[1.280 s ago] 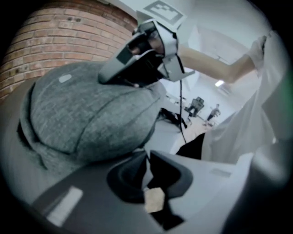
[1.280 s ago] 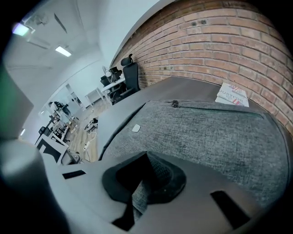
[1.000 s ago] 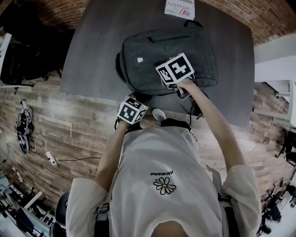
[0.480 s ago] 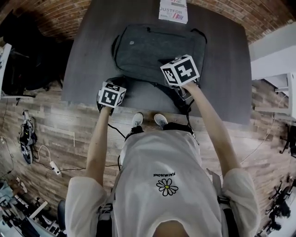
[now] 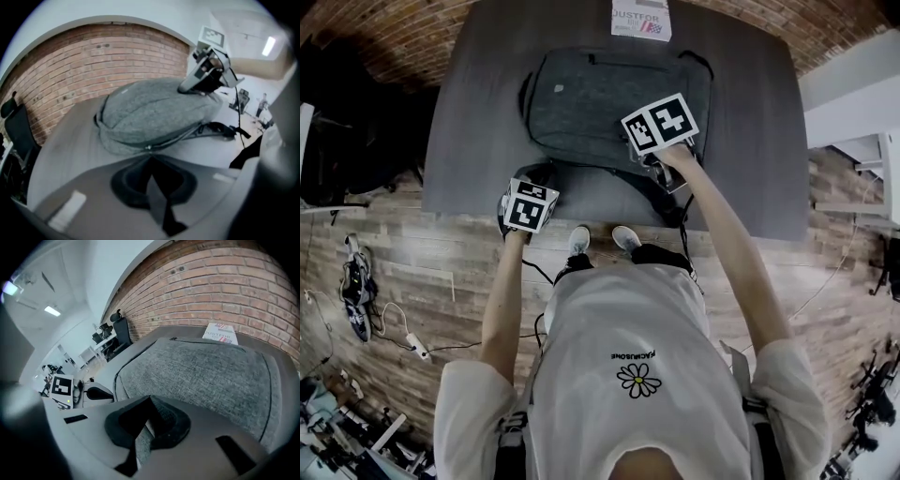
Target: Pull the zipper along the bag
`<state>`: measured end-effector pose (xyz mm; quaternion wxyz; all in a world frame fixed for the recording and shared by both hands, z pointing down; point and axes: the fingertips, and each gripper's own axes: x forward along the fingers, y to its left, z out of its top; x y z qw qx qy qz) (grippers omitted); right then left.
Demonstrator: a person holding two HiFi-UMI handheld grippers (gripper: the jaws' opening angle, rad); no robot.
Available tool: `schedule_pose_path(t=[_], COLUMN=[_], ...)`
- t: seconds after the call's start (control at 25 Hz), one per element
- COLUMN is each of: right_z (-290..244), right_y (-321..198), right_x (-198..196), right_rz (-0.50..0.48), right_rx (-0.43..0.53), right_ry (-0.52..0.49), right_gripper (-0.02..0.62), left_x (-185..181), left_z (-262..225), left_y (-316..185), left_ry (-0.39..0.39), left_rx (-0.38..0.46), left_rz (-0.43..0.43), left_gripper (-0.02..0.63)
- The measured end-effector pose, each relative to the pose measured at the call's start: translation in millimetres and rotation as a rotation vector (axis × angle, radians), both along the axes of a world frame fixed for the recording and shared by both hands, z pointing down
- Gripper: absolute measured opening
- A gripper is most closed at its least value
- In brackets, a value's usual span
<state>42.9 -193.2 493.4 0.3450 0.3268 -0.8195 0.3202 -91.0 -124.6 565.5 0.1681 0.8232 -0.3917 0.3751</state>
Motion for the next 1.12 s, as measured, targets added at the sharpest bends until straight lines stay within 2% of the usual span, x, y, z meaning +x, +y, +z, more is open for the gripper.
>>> schedule_pose_path(t=[0.24,0.44,0.68,0.84,1.12], right_z=[4,5,6,5,6], right_y=[2,1,1,2,2], right_x=[-2,-1,-4,-3,-2], right_rz=[-0.013,-0.008,-0.011,-0.015,-0.021], right_rx=[0.093,0.040,0.053,0.057,0.066], right_ry=[0.031,-0.013,-0.015,-0.015,-0.019], right_gripper=[0.000,0.000,0.000,0.000,0.001], left_x=[26,65,129,132,131], left_z=[2,-1,-1,-1,-1], left_y=[19,31,42,44,43], left_ry=[0.021,0.073,0.109,0.142,0.158], left_rx=[-0.027,-0.050,-0.060,-0.076,-0.064], left_rz=[0.065,0.108,0.228,0.205,0.184], left_gripper=[0.019,0.026,0.030,0.031,0.028])
